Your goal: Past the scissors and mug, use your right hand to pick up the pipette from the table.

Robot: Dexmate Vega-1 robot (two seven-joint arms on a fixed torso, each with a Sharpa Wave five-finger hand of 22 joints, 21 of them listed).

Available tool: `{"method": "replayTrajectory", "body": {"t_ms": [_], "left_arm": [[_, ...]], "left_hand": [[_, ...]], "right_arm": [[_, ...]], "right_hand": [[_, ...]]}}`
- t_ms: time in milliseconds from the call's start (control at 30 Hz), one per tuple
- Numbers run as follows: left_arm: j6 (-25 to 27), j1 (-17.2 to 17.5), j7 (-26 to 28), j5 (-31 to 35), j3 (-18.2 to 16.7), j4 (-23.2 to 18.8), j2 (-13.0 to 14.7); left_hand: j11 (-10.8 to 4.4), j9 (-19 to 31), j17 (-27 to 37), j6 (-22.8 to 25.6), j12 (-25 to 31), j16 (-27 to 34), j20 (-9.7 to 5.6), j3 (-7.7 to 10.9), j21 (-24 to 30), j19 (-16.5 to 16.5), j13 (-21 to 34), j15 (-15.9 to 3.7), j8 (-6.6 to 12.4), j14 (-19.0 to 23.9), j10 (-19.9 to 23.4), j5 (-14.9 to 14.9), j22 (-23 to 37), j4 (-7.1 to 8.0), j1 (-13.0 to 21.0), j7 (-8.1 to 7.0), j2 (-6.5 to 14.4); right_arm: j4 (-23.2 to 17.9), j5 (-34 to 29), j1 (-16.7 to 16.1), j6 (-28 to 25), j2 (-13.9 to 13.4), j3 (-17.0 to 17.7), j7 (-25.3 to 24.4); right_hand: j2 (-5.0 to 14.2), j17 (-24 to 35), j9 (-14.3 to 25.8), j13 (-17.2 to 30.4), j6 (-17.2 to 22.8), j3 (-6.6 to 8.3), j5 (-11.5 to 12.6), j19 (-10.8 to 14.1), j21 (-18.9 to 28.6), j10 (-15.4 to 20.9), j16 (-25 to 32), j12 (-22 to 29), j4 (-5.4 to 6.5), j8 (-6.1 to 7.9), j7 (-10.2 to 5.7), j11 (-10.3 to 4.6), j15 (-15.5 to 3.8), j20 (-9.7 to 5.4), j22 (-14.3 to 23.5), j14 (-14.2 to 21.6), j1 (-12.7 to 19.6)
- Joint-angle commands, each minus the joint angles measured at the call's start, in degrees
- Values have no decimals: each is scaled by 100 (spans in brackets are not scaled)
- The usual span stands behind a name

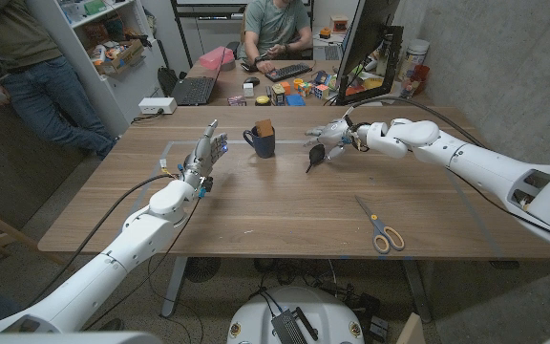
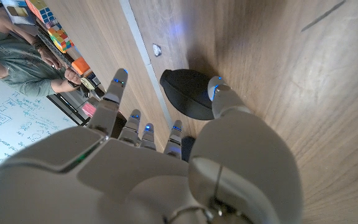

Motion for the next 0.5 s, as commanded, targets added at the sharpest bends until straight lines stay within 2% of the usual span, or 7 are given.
{"method": "replayTrajectory", "body": {"t_ms": [33, 200, 267, 300, 367, 500], "left_arm": [[43, -33, 23, 16, 33, 21, -13], [43, -22, 40, 14, 29, 19, -18], [50, -23, 42, 16, 31, 15, -15], [44, -28, 34, 15, 31, 17, -16], [66, -45, 51, 27, 36, 12, -17], [63, -65, 28, 22, 42, 32, -22]], "left_hand": [[15, 13, 10, 45, 23, 43, 25, -40, 44, 29, 25, 3, 20, 52, 37, 23, 17, 7, 10, 7, 18], [8, 13, 10, 41, 22, 41, 25, -47, 44, 30, 25, 1, 17, 49, 35, 26, 17, 6, 12, 9, 20], [13, 13, 10, 38, 22, 41, 27, -50, 44, 29, 25, 2, 16, 49, 35, 27, 17, 5, 13, 8, 21], [8, 13, 10, 41, 22, 41, 25, -52, 43, 26, 25, 3, 17, 49, 36, 28, 17, 5, 13, 12, 22], [12, 13, 10, 41, 22, 41, 26, -55, 43, 25, 25, 3, 16, 47, 37, 29, 17, 5, 14, 10, 23], [10, 13, 10, 42, 21, 40, 22, -60, 44, 27, 25, -1, 16, 46, 33, 31, 17, 4, 15, 11, 25]], "right_arm": [[409, 117, 128, 141, 142, -164, -319], [551, 125, 163, 163, 172, -231, -507], [562, 123, 165, 146, 167, -247, -576], [557, 116, 166, 131, 163, -257, -594], [528, 111, 162, 79, 149, -263, -600], [532, 141, 169, 53, 148, -274, -619]], "right_hand": [[20, 42, -11, 11, 302, 114, 66, 524, 82, 369, 100, 158, -36, 80, -3, -114, -185, -184, -6, 392, 192], [45, 94, -7, 44, 681, 205, 114, 835, 65, 830, 184, 334, -36, 150, -58, -220, -399, -529, -1, 808, 296], [91, 128, 2, 91, 963, 265, 144, 1060, 88, 1044, 246, 429, -34, 221, -52, -231, -486, -676, 4, 1058, 366], [125, 150, 7, 110, 1073, 294, 156, 1168, 104, 1039, 282, 433, -29, 246, -60, -231, -523, -747, 6, 1174, 398], [154, 204, 27, 210, 1294, 348, 181, 1431, 126, 1374, 336, 594, -24, 285, -47, -192, -616, -926, 11, 1388, 463], [205, 314, 112, 384, 1674, 428, 217, 1716, 141, 1775, 492, 813, -32, 424, -29, -280, -772, -1136, 18, 1807, 567]]}}
